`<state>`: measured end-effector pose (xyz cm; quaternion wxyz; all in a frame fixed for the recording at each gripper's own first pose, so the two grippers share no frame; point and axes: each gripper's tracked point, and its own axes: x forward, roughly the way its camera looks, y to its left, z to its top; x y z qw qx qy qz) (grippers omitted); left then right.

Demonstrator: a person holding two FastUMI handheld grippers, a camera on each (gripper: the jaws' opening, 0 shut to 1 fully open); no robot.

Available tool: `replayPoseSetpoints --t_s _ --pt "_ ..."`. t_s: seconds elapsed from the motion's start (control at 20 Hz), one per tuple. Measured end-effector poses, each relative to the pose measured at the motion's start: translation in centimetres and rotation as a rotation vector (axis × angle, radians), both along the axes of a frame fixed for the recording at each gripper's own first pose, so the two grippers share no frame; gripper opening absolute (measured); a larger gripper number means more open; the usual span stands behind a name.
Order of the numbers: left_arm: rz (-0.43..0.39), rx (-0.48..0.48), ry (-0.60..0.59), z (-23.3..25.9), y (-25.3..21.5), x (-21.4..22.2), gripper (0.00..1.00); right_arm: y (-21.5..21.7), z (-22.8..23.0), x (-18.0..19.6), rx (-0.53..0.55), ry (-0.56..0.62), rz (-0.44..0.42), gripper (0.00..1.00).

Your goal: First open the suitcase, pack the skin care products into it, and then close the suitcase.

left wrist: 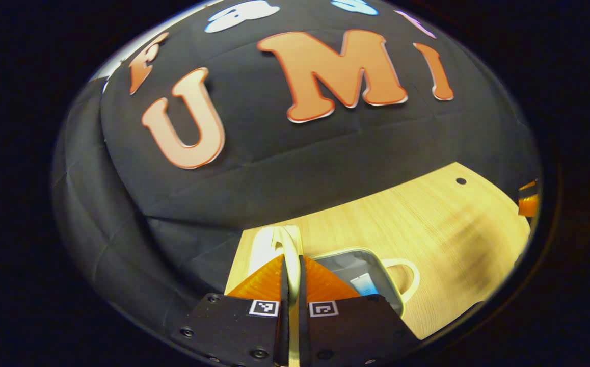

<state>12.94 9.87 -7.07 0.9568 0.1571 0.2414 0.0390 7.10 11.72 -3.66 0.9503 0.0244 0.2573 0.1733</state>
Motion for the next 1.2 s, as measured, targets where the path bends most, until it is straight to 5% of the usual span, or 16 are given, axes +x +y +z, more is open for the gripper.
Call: replayPoseSetpoints --t_s 0.4,0.8,1.2 --pt "-0.143 -0.034 0.134 -7.7 -10.5 1.9 0.07 -7.0 -1.5 -0.9 -0.022 0.029 -0.077 0.95" --pt "-0.156 -0.083 0.304 -12.3 -10.3 1.6 0.08 -9.0 -3.9 -1.3 -0.034 0.082 -0.095 0.95" --pt "-0.143 -0.094 0.295 -12.9 -10.4 1.9 0.1 -7.7 -5.0 -0.7 -0.047 0.11 -0.055 0.96"
